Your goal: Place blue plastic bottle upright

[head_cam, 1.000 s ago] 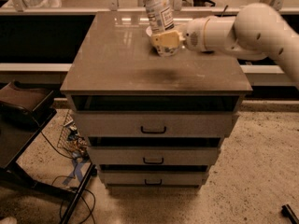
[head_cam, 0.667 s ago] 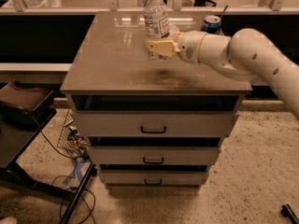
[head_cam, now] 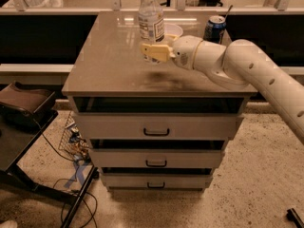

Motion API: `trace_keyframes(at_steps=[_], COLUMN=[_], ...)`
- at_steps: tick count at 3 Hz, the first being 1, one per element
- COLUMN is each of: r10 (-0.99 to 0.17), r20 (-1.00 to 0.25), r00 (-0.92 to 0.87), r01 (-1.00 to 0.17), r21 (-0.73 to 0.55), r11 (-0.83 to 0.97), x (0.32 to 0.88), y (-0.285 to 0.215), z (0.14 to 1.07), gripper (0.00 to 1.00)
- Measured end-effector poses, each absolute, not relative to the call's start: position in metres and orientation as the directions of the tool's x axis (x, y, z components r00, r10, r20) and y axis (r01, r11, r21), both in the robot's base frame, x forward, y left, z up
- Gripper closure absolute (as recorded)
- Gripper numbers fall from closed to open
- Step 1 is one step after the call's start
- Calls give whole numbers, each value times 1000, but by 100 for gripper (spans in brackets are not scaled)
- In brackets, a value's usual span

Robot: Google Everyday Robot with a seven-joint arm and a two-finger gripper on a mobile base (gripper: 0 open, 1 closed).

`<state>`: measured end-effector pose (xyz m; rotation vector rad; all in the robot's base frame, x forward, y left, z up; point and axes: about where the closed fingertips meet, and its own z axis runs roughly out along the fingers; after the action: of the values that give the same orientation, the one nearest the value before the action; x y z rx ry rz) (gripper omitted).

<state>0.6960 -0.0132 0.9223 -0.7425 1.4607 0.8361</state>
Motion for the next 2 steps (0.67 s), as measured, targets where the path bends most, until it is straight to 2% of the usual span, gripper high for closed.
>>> trace_keyframes(at_steps=[2], r10=[60], r20=[-995], r00=[-77], r01=[-798], r21=[98], r11=[595], x=[690], y=[-15], z=[883], gripper=[100])
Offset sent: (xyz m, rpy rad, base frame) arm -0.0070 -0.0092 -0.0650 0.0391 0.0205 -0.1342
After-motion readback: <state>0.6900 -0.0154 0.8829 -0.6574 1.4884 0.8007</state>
